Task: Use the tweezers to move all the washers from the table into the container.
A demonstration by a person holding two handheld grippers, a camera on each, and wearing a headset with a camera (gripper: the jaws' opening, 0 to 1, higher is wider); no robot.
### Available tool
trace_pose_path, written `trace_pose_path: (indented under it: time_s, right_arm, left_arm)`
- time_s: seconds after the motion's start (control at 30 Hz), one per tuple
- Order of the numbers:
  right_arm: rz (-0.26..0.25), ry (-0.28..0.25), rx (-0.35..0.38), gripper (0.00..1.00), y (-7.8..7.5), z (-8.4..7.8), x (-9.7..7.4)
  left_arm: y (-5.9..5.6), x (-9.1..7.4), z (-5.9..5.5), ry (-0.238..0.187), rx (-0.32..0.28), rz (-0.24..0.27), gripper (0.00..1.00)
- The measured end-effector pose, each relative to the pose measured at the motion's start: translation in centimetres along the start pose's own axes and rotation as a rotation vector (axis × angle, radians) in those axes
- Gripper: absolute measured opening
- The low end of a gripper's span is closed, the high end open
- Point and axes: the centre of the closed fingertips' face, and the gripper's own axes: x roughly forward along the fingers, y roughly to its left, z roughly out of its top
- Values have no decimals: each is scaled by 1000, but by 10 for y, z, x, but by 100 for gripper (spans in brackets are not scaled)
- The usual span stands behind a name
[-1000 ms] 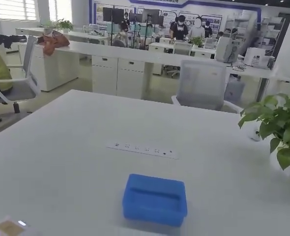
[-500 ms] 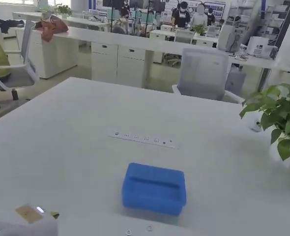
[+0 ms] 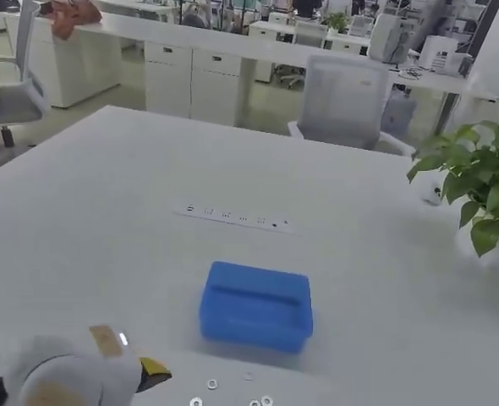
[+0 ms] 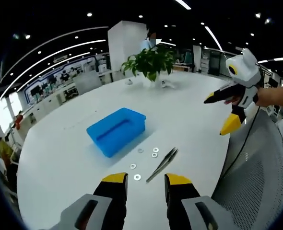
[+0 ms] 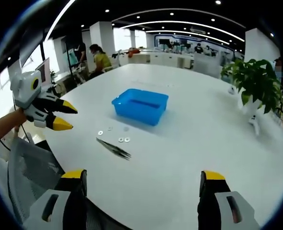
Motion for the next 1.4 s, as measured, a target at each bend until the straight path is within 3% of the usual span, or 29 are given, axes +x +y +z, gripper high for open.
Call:
trace_pose_path:
  time_s: [0.23,0.37,0.43,0.63,0.9,1.03,1.17,1.4]
  right_arm:
    - [4,19,10,97,-1,-3,1]
    - [9,27,17,98,0,-6,2]
    - [12,25,28,98,1,-5,2]
    - [17,44,16,98,4,-7,5]
    - [28,53,3,98,6,-6,7]
    - [31,60,-7,97,8,-7,7]
    - [41,59,-16,97,13,-6,9]
    - [85,47,-45,95,29,0,13]
  left_arm:
    - [-5,30,-20,84,55,-77,17]
    - [-6,45,-27,94,62,-103,11]
    - [-8,51,-33,124,74,-124,10]
    - [-2,66,-43,158,111,-134,8]
    - [-5,76,-53,191,153,-160,2]
    - [-6,77,-48,172,170,-164,0]
    - [-13,76,-48,174,196,-212,0]
    - [-23,61,-37,138,201,-197,0]
